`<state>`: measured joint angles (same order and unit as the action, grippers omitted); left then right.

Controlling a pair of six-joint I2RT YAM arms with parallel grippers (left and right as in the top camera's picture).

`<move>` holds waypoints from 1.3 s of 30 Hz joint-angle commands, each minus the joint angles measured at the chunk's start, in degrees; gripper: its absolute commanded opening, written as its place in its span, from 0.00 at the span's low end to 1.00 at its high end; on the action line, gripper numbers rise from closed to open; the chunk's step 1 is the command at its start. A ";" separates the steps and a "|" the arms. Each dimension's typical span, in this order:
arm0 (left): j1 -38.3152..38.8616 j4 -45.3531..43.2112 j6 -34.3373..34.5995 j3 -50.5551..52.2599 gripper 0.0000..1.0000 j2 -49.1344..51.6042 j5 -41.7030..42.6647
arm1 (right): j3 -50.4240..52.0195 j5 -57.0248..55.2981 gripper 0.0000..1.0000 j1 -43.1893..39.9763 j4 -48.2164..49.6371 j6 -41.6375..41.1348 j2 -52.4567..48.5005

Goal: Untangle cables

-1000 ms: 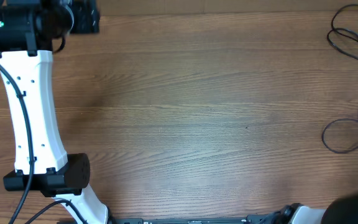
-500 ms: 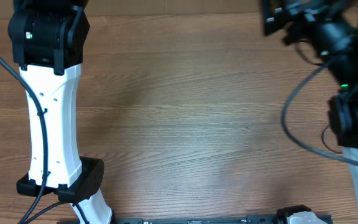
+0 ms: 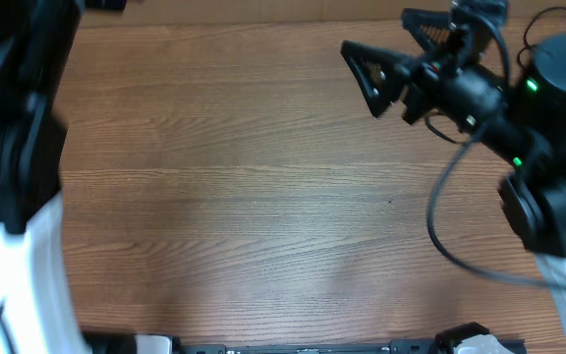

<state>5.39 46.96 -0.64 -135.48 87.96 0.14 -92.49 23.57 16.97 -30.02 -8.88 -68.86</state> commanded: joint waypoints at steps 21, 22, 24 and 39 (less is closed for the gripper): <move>0.31 -10.84 -0.42 34.88 1.00 -24.35 -3.52 | 22.53 -22.69 1.00 0.28 7.45 7.56 55.89; 0.31 -10.78 -0.46 34.88 1.00 -24.35 -3.54 | 22.53 -22.67 1.00 0.31 7.45 8.11 57.22; 0.31 -10.67 -0.61 34.91 1.00 -24.35 -3.58 | 22.51 -22.67 1.00 0.33 7.67 9.73 59.67; 0.31 -10.80 -1.14 35.69 1.00 -24.39 -3.72 | 20.65 -22.45 0.99 0.33 6.75 16.96 68.59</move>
<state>5.63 36.40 -1.08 -100.40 63.79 -2.83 -70.57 2.07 17.02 -23.00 5.85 -0.71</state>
